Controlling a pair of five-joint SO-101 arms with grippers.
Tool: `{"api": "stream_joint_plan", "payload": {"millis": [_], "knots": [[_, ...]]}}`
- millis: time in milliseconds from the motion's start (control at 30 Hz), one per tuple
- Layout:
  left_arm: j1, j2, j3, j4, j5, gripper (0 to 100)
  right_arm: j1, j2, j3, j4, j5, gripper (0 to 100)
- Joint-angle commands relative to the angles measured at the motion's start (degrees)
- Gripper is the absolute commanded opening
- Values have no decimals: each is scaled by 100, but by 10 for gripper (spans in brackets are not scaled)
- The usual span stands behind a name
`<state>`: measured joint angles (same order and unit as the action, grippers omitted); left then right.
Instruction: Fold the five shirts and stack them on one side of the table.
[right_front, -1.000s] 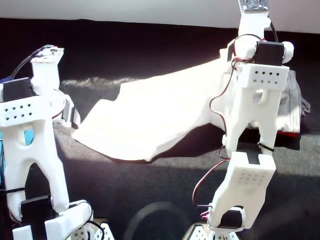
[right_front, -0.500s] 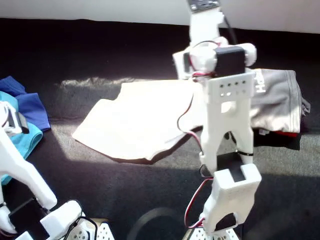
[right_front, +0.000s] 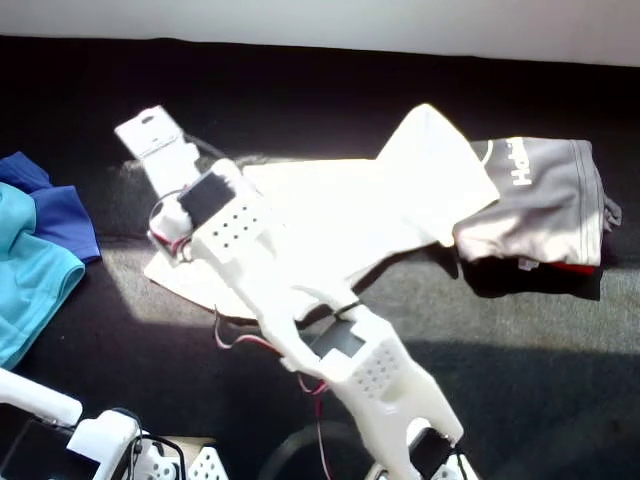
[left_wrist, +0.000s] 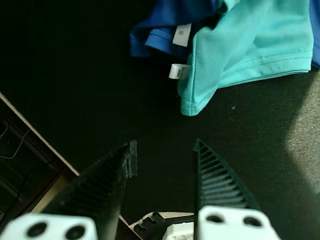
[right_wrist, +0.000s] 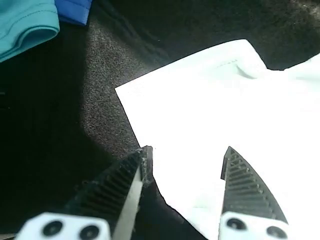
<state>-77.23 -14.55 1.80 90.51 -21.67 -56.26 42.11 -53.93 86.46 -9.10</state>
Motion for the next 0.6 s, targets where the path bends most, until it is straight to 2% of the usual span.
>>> {"api": "stream_joint_plan", "payload": {"millis": [0,233,567], "knots": [[-338,-163,-224,-281,-114,189,-382,198,-4,-514,-255,224],[-549,-163,-224,-422,-352,189,-541,655,-4,-1367,-501,224],[-505,-163,-233,-422,-352,189,-541,1305,-4,-1534,-466,224]]}}
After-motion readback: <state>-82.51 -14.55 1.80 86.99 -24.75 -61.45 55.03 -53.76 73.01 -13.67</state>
